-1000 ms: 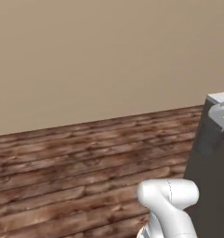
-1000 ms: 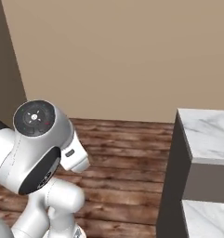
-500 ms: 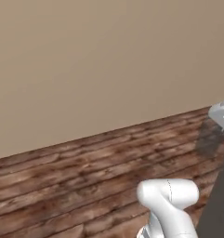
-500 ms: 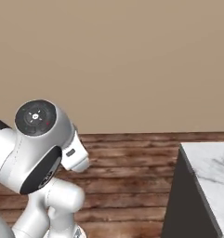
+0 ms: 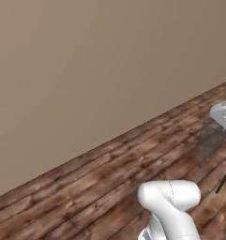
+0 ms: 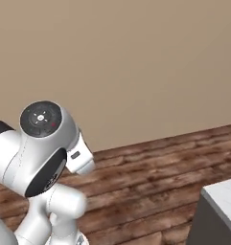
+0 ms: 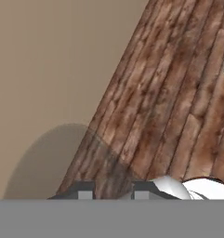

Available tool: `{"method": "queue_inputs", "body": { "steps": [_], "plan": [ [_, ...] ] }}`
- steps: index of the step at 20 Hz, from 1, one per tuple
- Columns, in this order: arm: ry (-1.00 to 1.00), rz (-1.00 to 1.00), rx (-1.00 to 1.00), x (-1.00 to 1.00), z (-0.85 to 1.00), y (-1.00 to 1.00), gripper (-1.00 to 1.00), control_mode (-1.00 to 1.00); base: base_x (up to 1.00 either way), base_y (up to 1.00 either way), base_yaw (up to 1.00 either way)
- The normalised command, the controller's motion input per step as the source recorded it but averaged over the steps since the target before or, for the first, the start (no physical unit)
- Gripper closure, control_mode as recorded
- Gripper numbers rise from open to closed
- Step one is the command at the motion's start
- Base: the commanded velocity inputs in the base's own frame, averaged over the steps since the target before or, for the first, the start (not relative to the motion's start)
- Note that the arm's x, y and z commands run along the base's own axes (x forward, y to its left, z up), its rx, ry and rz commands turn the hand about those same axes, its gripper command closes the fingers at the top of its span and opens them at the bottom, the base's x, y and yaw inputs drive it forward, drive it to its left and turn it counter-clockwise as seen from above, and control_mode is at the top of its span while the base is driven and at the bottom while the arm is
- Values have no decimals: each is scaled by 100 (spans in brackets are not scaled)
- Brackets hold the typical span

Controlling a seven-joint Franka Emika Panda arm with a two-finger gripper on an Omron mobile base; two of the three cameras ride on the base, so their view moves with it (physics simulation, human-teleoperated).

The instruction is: There is a bowl on the dining counter. Grab a lemon wedge from the fridge and place it in the bowl. Then get the liquor bottle and glass cup from the cabinet and place them next to the bowl.

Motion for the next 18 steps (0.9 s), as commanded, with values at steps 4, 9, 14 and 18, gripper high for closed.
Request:
{"method": "queue_inputs", "body": {
  "steps": [4, 9, 14, 18],
  "plan": [
    [0, 0, 0, 0, 0, 0, 100, 100, 100, 53, -64],
    [0, 0, 0, 0, 0, 0, 100, 100, 92, 44, -71],
    [0, 0, 0, 0, 0, 0, 100, 100, 91, 49, -72],
    [0, 0, 0, 0, 0, 0, 100, 100, 93, 56, -72]
  ]
}}
